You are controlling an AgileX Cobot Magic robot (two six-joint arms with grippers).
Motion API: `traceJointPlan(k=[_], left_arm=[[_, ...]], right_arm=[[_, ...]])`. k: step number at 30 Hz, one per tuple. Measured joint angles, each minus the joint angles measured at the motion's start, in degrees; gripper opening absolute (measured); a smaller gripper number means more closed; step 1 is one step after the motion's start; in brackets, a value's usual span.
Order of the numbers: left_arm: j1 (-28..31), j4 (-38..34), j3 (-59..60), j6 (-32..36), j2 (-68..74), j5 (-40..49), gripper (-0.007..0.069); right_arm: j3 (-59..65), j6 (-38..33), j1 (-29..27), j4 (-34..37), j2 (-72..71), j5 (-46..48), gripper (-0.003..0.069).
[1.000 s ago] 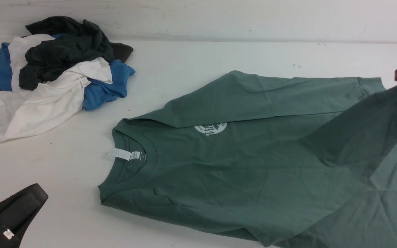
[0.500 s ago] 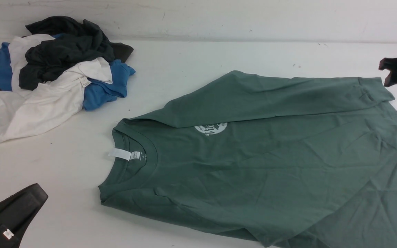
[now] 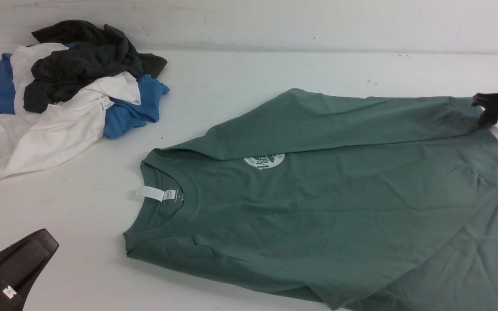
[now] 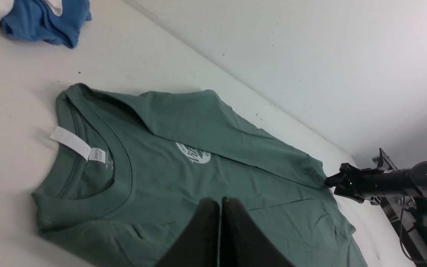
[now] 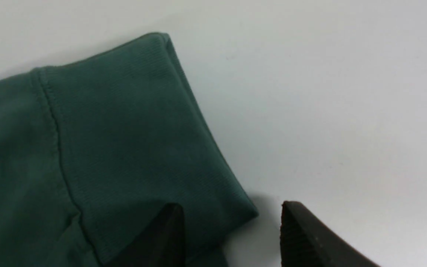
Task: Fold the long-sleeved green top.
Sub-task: Hold the cuff with your right arm as far away from the cuff, then drag and drop the cuff with your right arm onto the cuff closest to your right arm
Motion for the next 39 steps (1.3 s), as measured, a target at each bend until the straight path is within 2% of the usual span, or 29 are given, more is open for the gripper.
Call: traceJointPlan(k=[6, 11, 15, 16, 17, 18, 25, 30, 36, 39], left_arm=[[0.0, 0.0, 0.0, 0.0, 0.0, 0.0, -0.0004], [0.0, 0.0, 0.0, 0.0, 0.0, 0.0, -0.0004], [0.0, 0.0, 0.0, 0.0, 0.0, 0.0, -0.0004], [0.0, 0.0, 0.0, 0.0, 0.0, 0.0, -0.0004], [0.0, 0.0, 0.0, 0.0, 0.0, 0.0, -0.0004], [0.0, 0.0, 0.0, 0.0, 0.0, 0.0, -0.0004], [0.0, -0.2, 0.0, -1.6, 0.0, 0.0, -0.0004], [0.0, -2.7, 0.0, -7.8, 0.0, 0.1, -0.0004], [0.0, -3.6, -1.5, -8.7, 0.0, 2.6, -0.0004], [0.0, -3.6, -5.1, -7.3, 1.1, 4.8, -0.0004]], right_arm=[[-0.1, 0.0, 0.0, 6.4, 1.1, -4.1, 0.0335], [-0.1, -0.1, 0.0, 7.7, 1.2, -4.4, 0.0306], [-0.1, -0.2, 0.0, 7.7, 1.2, -3.6, 0.014], [-0.1, -0.2, 0.0, 7.7, 1.2, -3.5, 0.012], [-0.1, -0.2, -0.1, 7.7, 1.0, -3.4, 0.005], [-0.1, -0.2, -0.1, 7.7, 0.7, -3.2, 0.0031], [0.0, -0.2, 0.1, 3.8, -7.2, 0.6, 0.002], [0.0, 0.2, 0.1, 1.1, -17.1, 12.3, 0.002], [-0.3, 0.3, 0.0, -0.6, -23.7, 26.3, 0.002], [1.3, 0.8, 0.0, -1.2, -25.4, 28.5, 0.002]])
